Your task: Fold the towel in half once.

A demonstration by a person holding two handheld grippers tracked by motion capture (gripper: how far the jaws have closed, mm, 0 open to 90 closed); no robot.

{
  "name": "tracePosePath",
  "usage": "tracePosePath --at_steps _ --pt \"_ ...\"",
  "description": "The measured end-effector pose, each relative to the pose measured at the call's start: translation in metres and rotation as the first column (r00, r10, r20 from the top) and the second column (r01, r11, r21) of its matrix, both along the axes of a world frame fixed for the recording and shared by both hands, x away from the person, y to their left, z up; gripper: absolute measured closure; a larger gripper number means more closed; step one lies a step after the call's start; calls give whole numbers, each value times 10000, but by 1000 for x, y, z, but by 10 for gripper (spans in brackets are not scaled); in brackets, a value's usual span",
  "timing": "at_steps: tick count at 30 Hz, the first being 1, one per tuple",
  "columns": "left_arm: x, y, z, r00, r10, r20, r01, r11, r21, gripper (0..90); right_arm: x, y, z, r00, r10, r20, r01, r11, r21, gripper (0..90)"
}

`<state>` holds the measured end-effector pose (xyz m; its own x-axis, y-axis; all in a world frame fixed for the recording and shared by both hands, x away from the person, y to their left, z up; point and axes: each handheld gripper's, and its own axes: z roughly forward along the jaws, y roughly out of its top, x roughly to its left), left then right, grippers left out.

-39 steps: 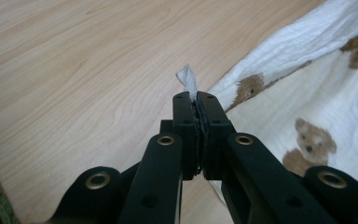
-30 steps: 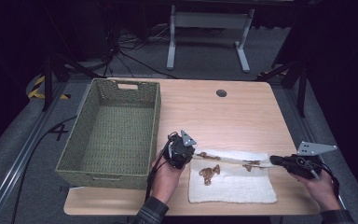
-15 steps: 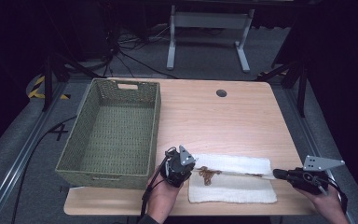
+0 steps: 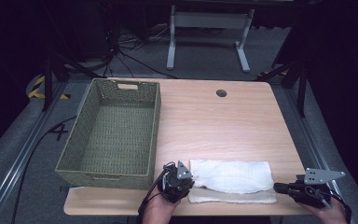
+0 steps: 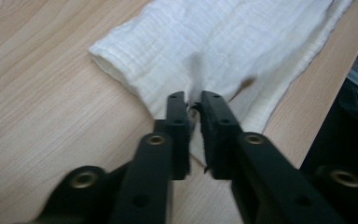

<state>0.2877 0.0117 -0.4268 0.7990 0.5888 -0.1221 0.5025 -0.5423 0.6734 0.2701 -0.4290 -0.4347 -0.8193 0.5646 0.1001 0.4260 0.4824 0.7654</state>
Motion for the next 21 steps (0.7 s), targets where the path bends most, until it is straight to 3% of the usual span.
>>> tracePosePath --at_steps 5,9,12,15,21 --pt "4 -3 2 9998 -38 172 38 10000 -14 713 2 -1 4 9999 -42 146 39 9996 268 726" --pt "19 -11 4 9992 79 387 -83 9999 107 725 12 2 6 9986 -391 352 388 9992 91 806" --pt "28 -16 3 9987 83 510 -92 9998 181 799 25 5 5 9975 -612 350 615 9981 -72 890" --pt "47 -24 0 9985 106 546 -127 9992 385 897 41 10 3 9961 -833 279 840 9962 -243 897" --pt "69 -34 -6 9983 378 438 -400 9978 521 898 67 17 -4 9939 -1086 184 1097 9913 -727 899"
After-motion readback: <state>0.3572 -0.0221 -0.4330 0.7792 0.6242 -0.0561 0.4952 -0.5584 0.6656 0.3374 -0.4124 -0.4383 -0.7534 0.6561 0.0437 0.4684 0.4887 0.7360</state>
